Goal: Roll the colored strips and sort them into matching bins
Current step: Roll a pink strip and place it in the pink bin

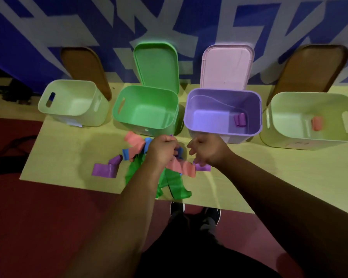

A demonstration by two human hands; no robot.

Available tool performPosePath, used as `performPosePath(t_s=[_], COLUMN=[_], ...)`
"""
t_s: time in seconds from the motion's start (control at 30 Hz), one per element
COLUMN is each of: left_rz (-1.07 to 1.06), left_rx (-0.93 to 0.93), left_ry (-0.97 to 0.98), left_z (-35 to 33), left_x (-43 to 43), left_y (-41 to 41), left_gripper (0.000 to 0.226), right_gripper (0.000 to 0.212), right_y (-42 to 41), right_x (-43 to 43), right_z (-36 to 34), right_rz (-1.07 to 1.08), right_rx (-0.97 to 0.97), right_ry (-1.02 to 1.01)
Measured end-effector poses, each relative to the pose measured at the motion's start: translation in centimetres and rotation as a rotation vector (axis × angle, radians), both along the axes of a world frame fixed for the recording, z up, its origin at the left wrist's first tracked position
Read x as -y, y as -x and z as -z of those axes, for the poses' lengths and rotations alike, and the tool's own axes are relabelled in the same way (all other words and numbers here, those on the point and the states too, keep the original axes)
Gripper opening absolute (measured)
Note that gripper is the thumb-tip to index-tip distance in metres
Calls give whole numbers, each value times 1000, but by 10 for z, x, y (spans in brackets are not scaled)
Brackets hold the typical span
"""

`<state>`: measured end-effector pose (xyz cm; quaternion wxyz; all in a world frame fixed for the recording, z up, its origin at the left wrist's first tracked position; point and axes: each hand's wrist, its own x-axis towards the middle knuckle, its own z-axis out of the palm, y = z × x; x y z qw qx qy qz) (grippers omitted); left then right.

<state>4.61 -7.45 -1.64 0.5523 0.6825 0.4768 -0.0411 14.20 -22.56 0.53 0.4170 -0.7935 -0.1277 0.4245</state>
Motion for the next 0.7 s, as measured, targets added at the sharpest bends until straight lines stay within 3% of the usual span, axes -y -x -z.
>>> performPosePath(t_s=[0.13, 0.23, 0.43, 0.7], left_rz=[146, 210, 306, 214], left_rx=[-85, -110, -131, -115], left_ry=[-203, -280, -391, -467], left_z=[30, 34, 42, 52], left_x=[-1, 3, -10, -21], left_y=[33, 48, 58, 68], left_gripper=[22, 29, 57, 32], right_gripper=[15, 30, 38, 32], right_y=[16, 26, 37, 42], right_x=[-16, -25, -32, -42], right_z=[28, 42, 60, 70], right_rz=[-124, -246, -373, -437], right_rx=[24, 136, 230, 359], right_ry=[100, 161, 248, 285])
